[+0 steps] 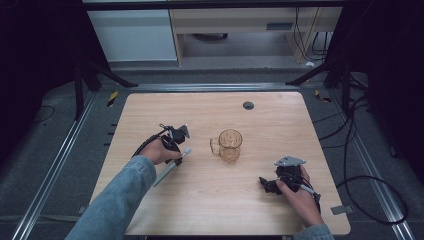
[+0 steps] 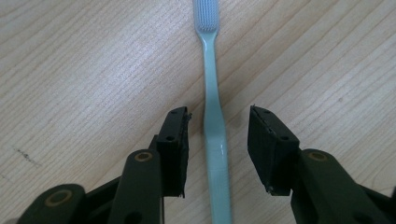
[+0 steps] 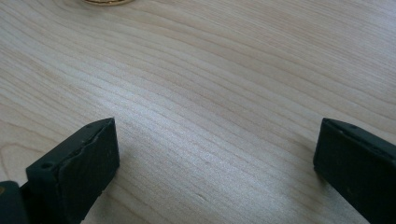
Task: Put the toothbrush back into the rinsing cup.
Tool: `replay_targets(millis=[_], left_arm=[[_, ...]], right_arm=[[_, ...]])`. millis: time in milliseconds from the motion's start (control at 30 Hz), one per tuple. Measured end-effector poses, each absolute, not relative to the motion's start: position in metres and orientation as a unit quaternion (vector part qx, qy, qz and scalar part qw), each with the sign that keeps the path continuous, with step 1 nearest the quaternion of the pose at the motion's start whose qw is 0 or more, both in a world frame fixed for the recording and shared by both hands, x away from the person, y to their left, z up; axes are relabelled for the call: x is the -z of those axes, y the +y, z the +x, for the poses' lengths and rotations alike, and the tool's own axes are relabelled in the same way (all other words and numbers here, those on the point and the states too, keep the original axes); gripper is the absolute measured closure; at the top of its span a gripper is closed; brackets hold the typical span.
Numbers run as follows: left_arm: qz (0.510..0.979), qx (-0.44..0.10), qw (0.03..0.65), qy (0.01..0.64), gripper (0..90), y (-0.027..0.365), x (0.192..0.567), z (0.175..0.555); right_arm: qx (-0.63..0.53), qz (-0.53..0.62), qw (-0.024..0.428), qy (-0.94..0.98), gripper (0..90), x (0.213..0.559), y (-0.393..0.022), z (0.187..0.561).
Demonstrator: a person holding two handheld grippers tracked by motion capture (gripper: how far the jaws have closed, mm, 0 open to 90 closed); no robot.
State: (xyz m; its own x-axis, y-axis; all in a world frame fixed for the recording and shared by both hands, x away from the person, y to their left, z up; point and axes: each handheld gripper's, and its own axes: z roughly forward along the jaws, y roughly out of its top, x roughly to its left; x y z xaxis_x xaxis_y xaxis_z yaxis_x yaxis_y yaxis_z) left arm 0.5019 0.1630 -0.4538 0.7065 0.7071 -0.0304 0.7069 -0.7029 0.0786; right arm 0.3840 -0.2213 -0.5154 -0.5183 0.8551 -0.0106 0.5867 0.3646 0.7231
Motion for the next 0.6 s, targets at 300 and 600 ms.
replay_targets(millis=[300, 600], left_arm=[[0.923, 0.001, 0.039, 0.384, 65.3, 0.1609, 0.4548, 0.5039], [0.922, 0.005, 0.036, 0.385, 70.5, 0.1625, 0.4582, 0.5073]], right_arm=[[-0.342, 0.455, 0.191, 0.8, 0.5, 0.5147, -0.2206, 0.3834], [-0.34, 0.45, 0.197, 0.802, 0.5, 0.5154, -0.2212, 0.384]])
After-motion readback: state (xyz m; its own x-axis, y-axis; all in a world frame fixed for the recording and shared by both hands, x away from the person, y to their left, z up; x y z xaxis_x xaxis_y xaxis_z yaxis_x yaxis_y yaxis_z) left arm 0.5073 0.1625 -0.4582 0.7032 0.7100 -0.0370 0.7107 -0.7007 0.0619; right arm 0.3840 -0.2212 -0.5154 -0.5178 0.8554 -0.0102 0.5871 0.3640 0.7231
